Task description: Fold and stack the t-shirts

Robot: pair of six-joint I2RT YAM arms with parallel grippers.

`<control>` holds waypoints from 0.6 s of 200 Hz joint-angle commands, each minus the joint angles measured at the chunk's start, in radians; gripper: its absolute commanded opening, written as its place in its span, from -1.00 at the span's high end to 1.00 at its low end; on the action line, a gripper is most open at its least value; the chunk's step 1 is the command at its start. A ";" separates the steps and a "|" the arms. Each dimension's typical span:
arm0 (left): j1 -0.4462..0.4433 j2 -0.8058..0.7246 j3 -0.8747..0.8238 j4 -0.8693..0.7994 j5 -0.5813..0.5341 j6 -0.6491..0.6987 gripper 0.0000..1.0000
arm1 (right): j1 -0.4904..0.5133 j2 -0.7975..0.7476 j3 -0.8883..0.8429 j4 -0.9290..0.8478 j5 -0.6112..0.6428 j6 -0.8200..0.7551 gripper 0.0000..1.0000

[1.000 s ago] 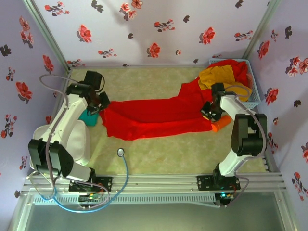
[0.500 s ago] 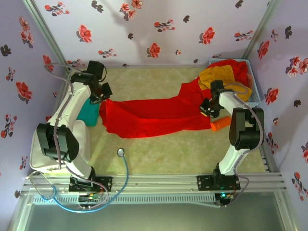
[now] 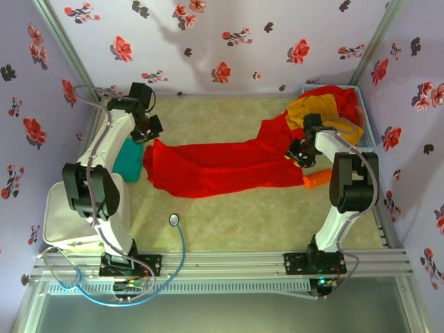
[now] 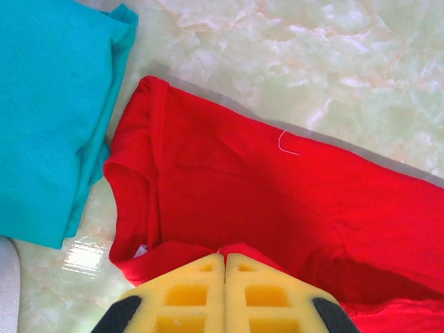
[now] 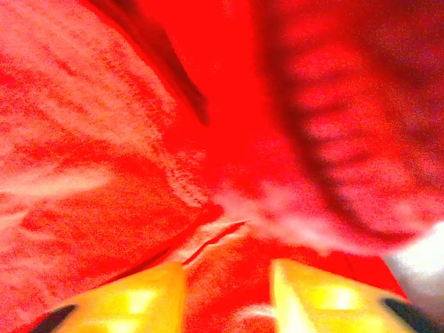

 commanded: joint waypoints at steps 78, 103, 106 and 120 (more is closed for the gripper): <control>0.009 0.275 0.241 -0.050 0.058 0.010 0.89 | 0.020 -0.140 -0.054 -0.006 -0.011 -0.038 -0.68; 0.009 0.362 0.321 -0.106 0.074 0.028 0.51 | 0.035 -0.157 -0.068 -0.013 -0.015 -0.045 -0.68; 0.008 0.365 0.322 -0.107 0.074 0.029 0.48 | 0.038 -0.160 -0.068 -0.015 -0.016 -0.046 -0.68; 0.009 0.361 0.310 -0.101 0.070 0.038 0.36 | 0.050 -0.174 -0.076 -0.020 -0.016 -0.048 -0.68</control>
